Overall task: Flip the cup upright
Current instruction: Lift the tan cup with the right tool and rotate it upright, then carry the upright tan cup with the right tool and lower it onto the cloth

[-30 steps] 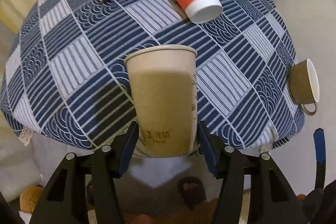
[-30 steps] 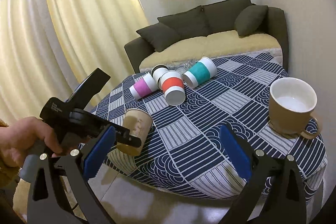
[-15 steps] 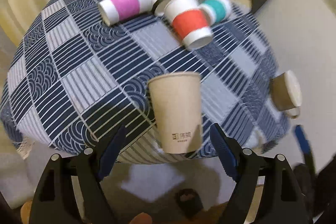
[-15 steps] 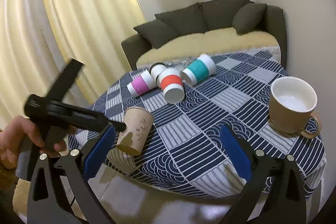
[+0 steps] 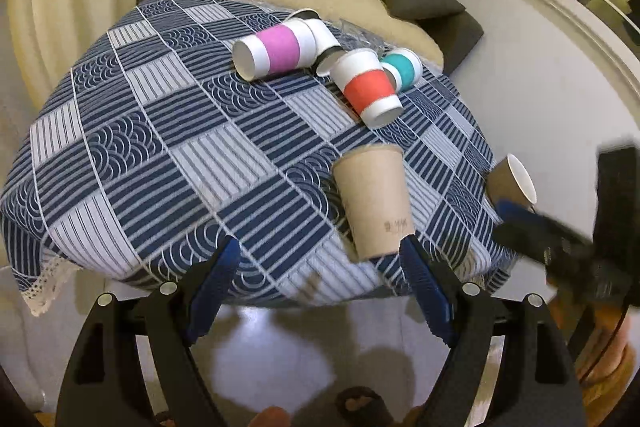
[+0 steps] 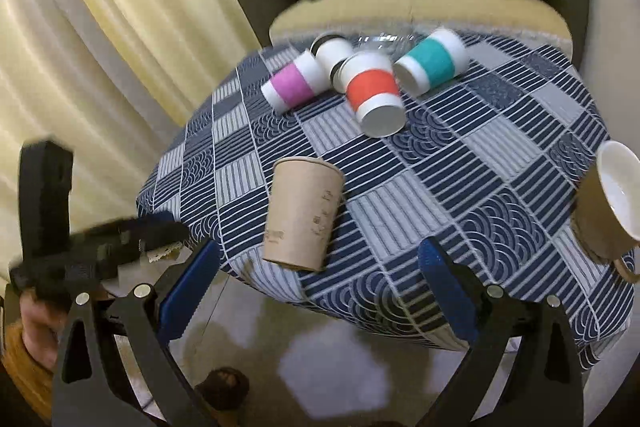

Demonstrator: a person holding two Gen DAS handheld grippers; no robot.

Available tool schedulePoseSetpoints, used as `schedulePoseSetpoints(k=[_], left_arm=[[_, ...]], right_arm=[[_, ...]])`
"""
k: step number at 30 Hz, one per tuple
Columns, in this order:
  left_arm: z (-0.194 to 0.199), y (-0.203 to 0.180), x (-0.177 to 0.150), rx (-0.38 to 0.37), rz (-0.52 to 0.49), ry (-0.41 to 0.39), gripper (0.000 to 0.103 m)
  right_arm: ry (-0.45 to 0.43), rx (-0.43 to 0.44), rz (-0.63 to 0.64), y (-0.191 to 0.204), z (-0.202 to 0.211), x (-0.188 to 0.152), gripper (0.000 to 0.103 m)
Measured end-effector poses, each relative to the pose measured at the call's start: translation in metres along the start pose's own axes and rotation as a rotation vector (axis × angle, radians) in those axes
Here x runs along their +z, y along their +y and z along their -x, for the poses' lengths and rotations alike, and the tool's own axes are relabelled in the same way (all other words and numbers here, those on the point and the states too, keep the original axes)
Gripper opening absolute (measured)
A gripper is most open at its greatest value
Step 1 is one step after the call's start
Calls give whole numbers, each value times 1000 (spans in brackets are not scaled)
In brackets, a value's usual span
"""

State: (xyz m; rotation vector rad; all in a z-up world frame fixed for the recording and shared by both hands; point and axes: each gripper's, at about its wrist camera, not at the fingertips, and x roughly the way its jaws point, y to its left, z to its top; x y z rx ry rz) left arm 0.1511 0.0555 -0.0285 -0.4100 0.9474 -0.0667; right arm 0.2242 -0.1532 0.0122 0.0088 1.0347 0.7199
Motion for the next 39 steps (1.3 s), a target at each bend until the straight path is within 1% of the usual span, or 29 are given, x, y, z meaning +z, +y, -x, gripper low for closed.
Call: schedulePoseSetpoints(k=[3, 5, 6, 10, 13, 14, 16, 18, 22, 24, 25, 27, 29, 30, 31, 32, 36, 37, 39], left_arm=[[1, 2, -9, -3, -39, -11, 80], [2, 3, -11, -21, -58, 1, 80], [5, 3, -12, -36, -67, -5, 80], [15, 3, -15, -45, -113, -33, 80], [20, 9, -19, -83, -102, -30, 80], [21, 11, -20, -90, -98, -29, 80], [22, 14, -21, -83, -101, -29, 80], [23, 17, -20, -72, -109, -24, 80], [24, 32, -16, -86, -62, -22, 80], [23, 35, -14, -84, -55, -15, 80], [21, 36, -13, -80, -64, 0, 80], [21, 37, -13, -74, -73, -1, 80], [21, 37, -12, -68, -82, 0, 80], [20, 38, -12, -67, -85, 2, 80], [20, 39, -12, -67, -83, 0, 80], [20, 39, -12, -71, -78, 1, 80], [17, 41, -13, -73, -68, 11, 80], [17, 41, -13, -73, -69, 12, 80], [18, 41, -13, -64, -67, 5, 80]], right_arm=[[54, -25, -1, 12, -12, 13, 98], [90, -53, 8, 20, -20, 22, 98], [105, -69, 11, 24, -23, 26, 98], [155, -135, 2, 34, -40, 36, 98], [208, -153, -4, 40, -58, 41, 98], [241, -153, -16, 40, -66, 42, 98], [290, -148, -35, 39, -78, 45, 98], [344, -164, -48, 37, -92, 47, 98], [403, -201, -65, 34, -105, 55, 98], [410, -212, -71, 34, -108, 59, 98], [411, -219, -69, 34, -109, 61, 97], [410, -253, -70, 36, -112, 64, 90], [438, -264, -59, 39, -118, 63, 83], [451, -273, -49, 40, -121, 62, 82], [459, -282, -42, 40, -123, 61, 80], [466, -291, -40, 41, -126, 60, 75], [476, -316, -41, 40, -134, 61, 67], [481, -324, -39, 39, -137, 61, 62], [482, -330, -37, 40, -139, 61, 62]])
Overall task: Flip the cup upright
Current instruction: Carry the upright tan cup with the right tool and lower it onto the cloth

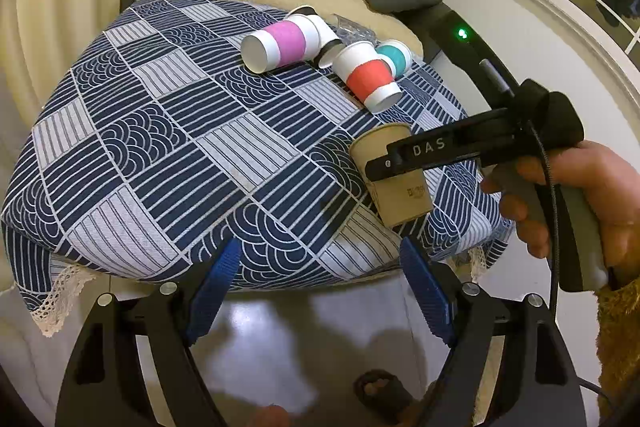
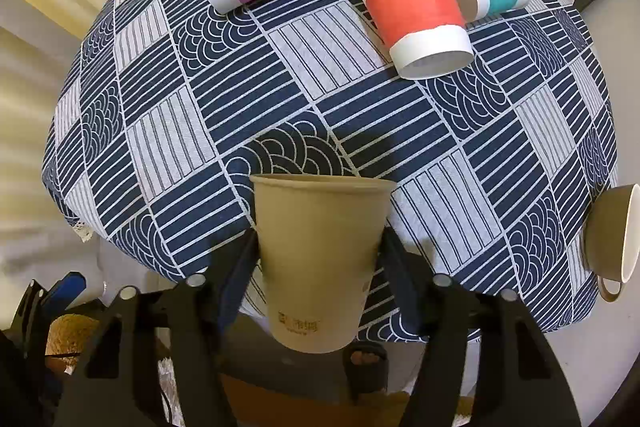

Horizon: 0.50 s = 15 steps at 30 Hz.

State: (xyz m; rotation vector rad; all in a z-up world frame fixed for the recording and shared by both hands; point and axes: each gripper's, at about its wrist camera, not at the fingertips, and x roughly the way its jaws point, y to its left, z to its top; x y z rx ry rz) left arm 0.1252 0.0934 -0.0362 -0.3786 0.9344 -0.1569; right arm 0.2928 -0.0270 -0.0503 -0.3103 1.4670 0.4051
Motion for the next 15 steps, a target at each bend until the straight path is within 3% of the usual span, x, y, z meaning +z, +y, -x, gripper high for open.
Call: schedulePoseSetpoints(k=[15], left_arm=[[5, 3, 3, 6, 12, -16, 80]], right_arm=[[-3, 12, -5, 3, -4, 0, 60]])
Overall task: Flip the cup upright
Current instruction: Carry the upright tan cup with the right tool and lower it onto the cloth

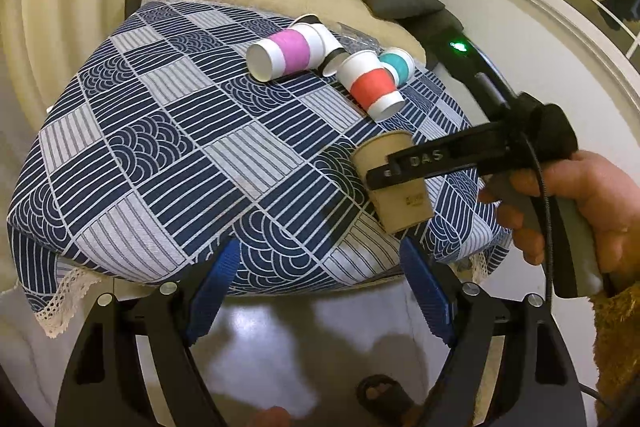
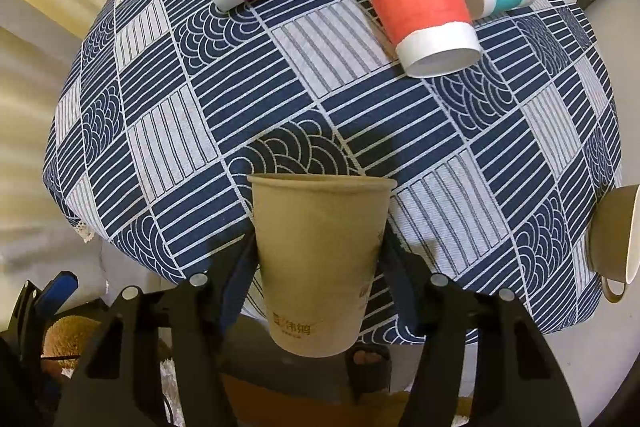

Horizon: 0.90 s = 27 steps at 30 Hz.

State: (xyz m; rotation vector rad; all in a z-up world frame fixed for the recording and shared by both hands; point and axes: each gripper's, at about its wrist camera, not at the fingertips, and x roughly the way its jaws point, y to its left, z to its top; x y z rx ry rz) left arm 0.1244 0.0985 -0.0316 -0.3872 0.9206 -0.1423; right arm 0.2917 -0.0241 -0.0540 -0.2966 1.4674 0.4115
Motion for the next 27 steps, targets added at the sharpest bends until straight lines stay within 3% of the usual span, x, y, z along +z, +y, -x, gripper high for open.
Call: schedulePoseSetpoints(k=[4, 12, 15, 22, 27], left_arm=[[-1, 3, 1, 0, 1, 5, 80], [1, 1, 2, 14, -2, -8, 80], [2, 2, 3, 22, 2, -14, 80], [8, 6, 6, 44, 29, -40, 80], [11, 10, 8, 28, 62, -44, 80]], right_arm=[[-69, 41, -21, -8, 16, -4, 60], [-443, 189, -31, -26, 61, -36, 60], [-552, 178, 4, -25, 64, -51, 60], [-832, 247, 20, -38, 62, -85, 60], [-1070, 166, 62, -32, 51, -119, 60]])
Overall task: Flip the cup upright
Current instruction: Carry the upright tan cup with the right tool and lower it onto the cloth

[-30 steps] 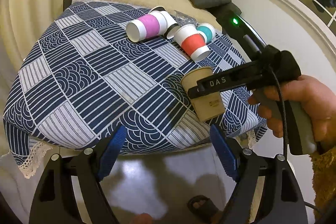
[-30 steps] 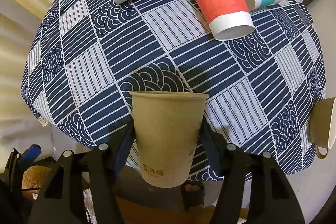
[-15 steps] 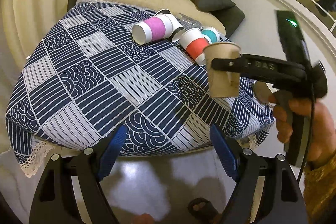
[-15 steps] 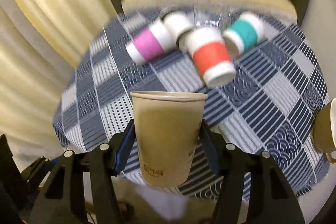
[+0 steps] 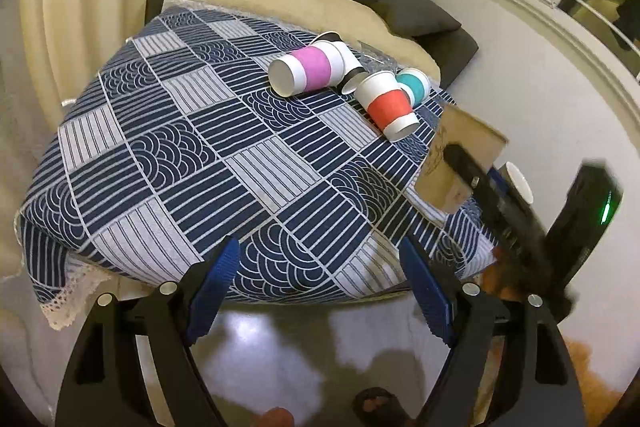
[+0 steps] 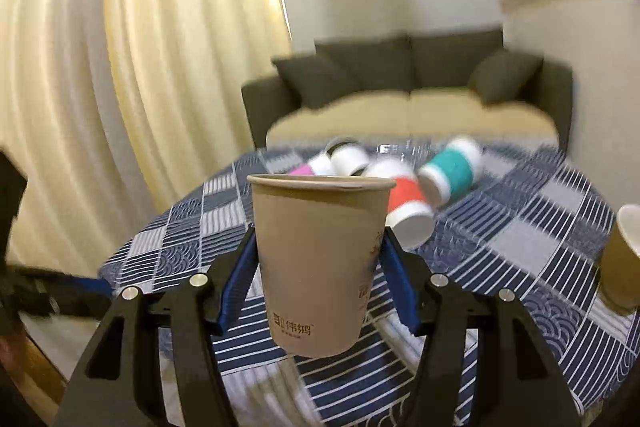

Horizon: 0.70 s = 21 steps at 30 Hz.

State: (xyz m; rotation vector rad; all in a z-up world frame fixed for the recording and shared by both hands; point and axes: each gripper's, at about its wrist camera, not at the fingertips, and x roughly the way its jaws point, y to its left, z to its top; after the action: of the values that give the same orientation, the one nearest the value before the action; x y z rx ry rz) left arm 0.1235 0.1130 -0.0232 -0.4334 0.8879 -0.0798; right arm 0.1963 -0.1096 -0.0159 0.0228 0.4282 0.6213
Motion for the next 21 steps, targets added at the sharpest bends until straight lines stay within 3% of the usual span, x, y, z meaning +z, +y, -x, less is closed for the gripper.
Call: schedulePoseSetpoints(k=[5, 9, 12, 21], left_arm=[[5, 5, 1, 25, 38, -26, 80], [7, -2, 0, 50, 10, -36, 80], [13, -3, 1, 68, 16, -79, 80], [4, -3, 2, 69, 32, -78, 80]], right_arm=[[-89, -101, 108, 15, 1, -34, 60], [-137, -217, 247, 39, -5, -53, 60], [-134, -236, 267, 42, -10, -62, 60], [-123, -213, 239, 33, -18, -68, 61]])
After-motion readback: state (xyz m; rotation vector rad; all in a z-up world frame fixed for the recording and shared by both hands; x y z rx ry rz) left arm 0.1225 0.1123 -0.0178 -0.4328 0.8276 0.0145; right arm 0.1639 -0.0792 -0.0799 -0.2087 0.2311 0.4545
